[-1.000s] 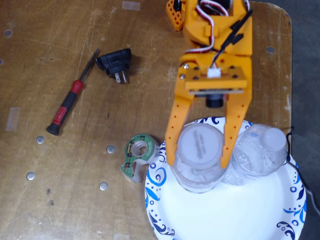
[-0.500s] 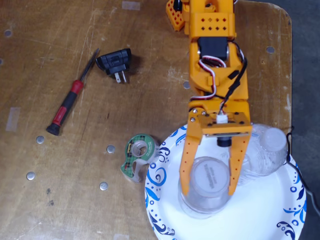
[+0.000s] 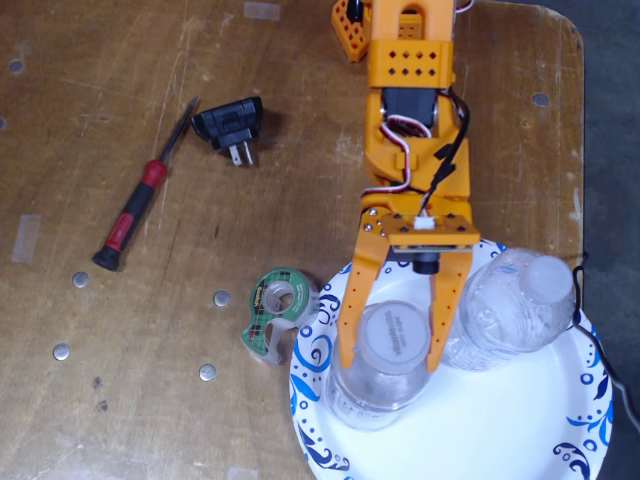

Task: Move the bottles to the plate

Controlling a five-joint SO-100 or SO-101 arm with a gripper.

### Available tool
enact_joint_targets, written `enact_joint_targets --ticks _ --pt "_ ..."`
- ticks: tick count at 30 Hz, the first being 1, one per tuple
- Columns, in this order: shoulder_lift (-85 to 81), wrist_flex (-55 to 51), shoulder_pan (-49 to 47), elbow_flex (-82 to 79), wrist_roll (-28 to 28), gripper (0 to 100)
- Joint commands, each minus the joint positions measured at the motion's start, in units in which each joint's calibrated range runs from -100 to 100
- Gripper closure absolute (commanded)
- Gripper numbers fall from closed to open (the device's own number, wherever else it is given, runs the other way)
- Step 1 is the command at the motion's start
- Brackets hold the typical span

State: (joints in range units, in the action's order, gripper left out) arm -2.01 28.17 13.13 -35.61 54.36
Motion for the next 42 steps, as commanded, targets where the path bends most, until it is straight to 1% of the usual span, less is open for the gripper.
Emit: enact_joint_targets --ticks 1,7,10,13,19,25,28,32,42 --pt "-0.3 0.5 0.0 -0.3 0.0 93" --pt "-0.5 0.4 0.0 -0.9 0.1 93" --pt "-0.9 -1.7 -0.1 -0.2 0.1 93" --pt "-0.9 -2.5 -0.2 0.3 1.8 92" --pt "-0.9 -2.7 -0.5 1.9 2.2 92" --pt "-0.3 -2.8 -2.8 5.6 2.3 78" --pt "-0.3 -2.8 -3.4 6.2 2.3 75" --pt "-0.3 -2.8 -3.5 6.2 2.3 73" --pt "-0.7 -2.8 -2.5 6.2 1.8 73"
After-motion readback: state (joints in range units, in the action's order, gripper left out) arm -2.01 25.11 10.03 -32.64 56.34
